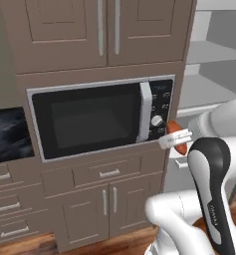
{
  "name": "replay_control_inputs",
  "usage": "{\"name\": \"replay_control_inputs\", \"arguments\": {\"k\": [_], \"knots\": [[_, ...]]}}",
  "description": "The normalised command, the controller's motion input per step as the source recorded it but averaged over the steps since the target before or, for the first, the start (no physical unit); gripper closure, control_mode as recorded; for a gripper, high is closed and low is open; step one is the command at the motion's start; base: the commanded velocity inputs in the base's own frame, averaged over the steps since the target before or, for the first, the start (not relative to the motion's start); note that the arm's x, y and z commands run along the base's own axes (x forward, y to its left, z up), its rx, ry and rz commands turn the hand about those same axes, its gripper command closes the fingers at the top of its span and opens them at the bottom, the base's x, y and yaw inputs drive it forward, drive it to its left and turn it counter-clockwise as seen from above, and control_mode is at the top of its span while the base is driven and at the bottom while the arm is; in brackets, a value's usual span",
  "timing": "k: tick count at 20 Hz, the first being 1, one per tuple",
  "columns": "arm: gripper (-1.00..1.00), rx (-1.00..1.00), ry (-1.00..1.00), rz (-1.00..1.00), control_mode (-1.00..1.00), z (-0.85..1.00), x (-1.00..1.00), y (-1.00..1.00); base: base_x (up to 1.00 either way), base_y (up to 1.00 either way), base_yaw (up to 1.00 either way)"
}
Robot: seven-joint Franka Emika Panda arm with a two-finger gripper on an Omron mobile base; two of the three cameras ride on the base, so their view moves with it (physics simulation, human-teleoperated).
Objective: Place one sweet potato and one chicken drumstick in each tupperware on the nearby counter, to pack two identical lunches.
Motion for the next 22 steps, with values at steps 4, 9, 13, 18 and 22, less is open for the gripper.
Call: {"name": "replay_control_inputs", "arguments": {"k": [4,9,13,18,22], "knots": [[1.00,0.00,0.00,0.00,1.00,0.00,0.00,0.00,0.00,1.00,0.14],[1.00,0.00,0.00,0.00,1.00,0.00,0.00,0.00,0.00,1.00,0.09],[1.00,0.00,0.00,0.00,1.00,0.00,0.00,0.00,0.14,1.00,0.06],[1.00,0.00,0.00,0.00,1.00,0.00,0.00,0.00,0.28,1.00,0.02],[1.00,0.00,0.00,0.00,1.00,0.00,0.00,0.00,0.54,1.00,0.00]]}}
